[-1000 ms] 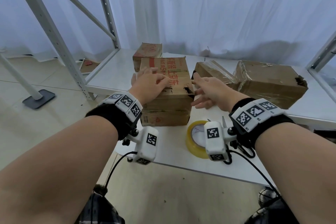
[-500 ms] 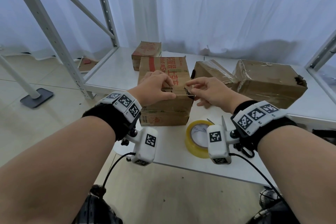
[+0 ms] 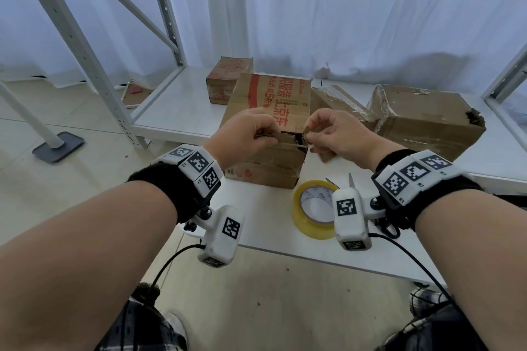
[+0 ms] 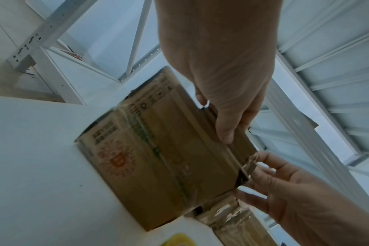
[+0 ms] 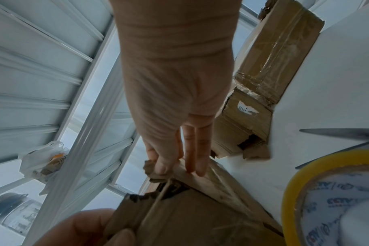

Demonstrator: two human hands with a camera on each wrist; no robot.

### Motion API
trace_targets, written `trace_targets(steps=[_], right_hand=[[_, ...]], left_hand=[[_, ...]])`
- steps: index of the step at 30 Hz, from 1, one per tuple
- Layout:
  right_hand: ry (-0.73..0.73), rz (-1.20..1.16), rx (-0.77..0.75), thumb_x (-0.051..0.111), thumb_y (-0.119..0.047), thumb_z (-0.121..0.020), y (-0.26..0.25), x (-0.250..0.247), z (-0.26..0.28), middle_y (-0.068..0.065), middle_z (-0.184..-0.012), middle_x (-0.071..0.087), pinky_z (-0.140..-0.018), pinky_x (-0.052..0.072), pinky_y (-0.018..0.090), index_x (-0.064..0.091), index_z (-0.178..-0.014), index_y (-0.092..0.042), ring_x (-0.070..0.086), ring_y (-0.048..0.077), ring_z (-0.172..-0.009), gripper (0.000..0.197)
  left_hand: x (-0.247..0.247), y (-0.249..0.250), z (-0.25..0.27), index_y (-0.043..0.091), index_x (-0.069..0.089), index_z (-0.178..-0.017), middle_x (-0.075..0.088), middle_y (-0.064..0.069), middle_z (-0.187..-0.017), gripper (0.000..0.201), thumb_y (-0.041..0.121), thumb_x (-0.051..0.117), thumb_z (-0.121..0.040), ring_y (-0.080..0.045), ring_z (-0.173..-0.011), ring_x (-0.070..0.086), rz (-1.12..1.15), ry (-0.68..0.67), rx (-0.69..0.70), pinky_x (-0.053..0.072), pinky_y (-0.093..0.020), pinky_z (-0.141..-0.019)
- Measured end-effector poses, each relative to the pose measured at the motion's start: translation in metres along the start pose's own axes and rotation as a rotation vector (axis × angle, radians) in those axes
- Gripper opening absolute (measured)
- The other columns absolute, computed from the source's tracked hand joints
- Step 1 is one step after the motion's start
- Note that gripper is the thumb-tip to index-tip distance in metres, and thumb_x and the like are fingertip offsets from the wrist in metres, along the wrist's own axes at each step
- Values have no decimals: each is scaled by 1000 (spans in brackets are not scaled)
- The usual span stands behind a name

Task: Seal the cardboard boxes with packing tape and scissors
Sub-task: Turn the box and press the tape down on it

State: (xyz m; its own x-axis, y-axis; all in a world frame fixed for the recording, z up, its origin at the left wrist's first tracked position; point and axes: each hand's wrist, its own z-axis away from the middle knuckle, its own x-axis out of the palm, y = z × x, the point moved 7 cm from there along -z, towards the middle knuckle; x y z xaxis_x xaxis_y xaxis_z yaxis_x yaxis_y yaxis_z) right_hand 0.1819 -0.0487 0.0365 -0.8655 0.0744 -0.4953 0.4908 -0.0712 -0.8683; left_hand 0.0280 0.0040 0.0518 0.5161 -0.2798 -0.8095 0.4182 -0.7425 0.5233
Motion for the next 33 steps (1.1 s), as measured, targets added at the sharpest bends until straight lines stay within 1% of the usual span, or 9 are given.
trace_targets(steps=[2, 7, 12, 14, 16, 19, 22, 26, 33], right_hand=[[30, 3, -22, 62, -3, -90, 1, -2, 0, 22, -106, 61, -66, 55, 21, 60, -82, -16, 62, 19, -79, 16], [8, 13, 9, 65, -16, -90, 5, 8, 6, 1, -86, 65, -66, 59, 28, 67, -92, -9, 61, 3, -72, 8], [69, -5, 24, 64, -18, -91, 2, 17, 12, 3, -92, 63, -71, 60, 33, 65, -89, -5, 61, 16, -89, 13], [94, 8, 18, 63, -17, -92, 0, 20, 14, 10, -106, 62, -74, 60, 36, 62, -82, -9, 61, 25, -97, 13], [99, -1, 35, 61, -15, -93, -1, 22, 16, 12, -113, 60, -77, 60, 40, 57, -76, -15, 60, 29, -102, 17], [51, -29, 59, 60, -14, -94, 1, 27, 20, 3, -105, 58, -72, 61, 38, 55, -80, -15, 60, 25, -96, 14], [15, -88, 80, 59, -11, -94, 4, 30, 23, 3, -105, 53, -62, 60, 31, 56, -86, -9, 57, 17, -91, 8], [53, -48, 19, 56, -7, -94, 2, 24, 22, 5, -114, 55, -68, 61, 34, 56, -88, -12, 60, 19, -98, 8], [113, 41, 18, 58, -1, -91, 15, 14, 17, 3, -94, 59, -81, 57, 46, 56, -79, -19, 64, 28, -94, 22]], left_hand=[[-2, 2, 2, 6, 70, -92, 52, 11, -87, 8, 7, 69, -84, -11, -86, 51, 2, 58, 17, 39, -8, -81], [1, -7, 9, 10, 74, -89, 56, -3, -91, 15, 24, 72, -83, -14, -84, 54, 68, -47, -65, 47, -21, -79], [-5, -12, 13, 12, 65, -83, 52, 7, -83, 20, 31, 66, -89, -4, -72, 47, 48, -19, -179, 36, -14, -65], [-5, -14, 13, 16, 61, -82, 51, 6, -87, 21, 35, 67, -87, -9, -82, 48, -14, 10, -227, 39, -17, -74], [-7, -19, 15, 22, 59, -90, 47, 2, -108, 28, 47, 68, -82, -17, -106, 41, -153, 57, -338, 35, -34, -95], [-8, -31, 25, 25, 42, -125, 29, -7, -139, 74, 64, 71, -70, -30, -133, 25, -202, 81, -545, 25, -50, -110], [-3, -39, 31, 28, 24, -140, 29, -13, -139, 95, 63, 74, -67, -36, -130, 35, 16, 33, -609, 32, -51, -110], [2, -37, 32, 35, 39, -125, 27, -11, -135, 62, 47, 75, -75, -35, -126, 32, 118, 7, -531, 32, -50, -110], [14, -37, 39, 31, 53, -101, 18, -7, -144, 16, 27, 63, -89, -31, -129, 31, 172, 34, -501, 28, -44, -113]])
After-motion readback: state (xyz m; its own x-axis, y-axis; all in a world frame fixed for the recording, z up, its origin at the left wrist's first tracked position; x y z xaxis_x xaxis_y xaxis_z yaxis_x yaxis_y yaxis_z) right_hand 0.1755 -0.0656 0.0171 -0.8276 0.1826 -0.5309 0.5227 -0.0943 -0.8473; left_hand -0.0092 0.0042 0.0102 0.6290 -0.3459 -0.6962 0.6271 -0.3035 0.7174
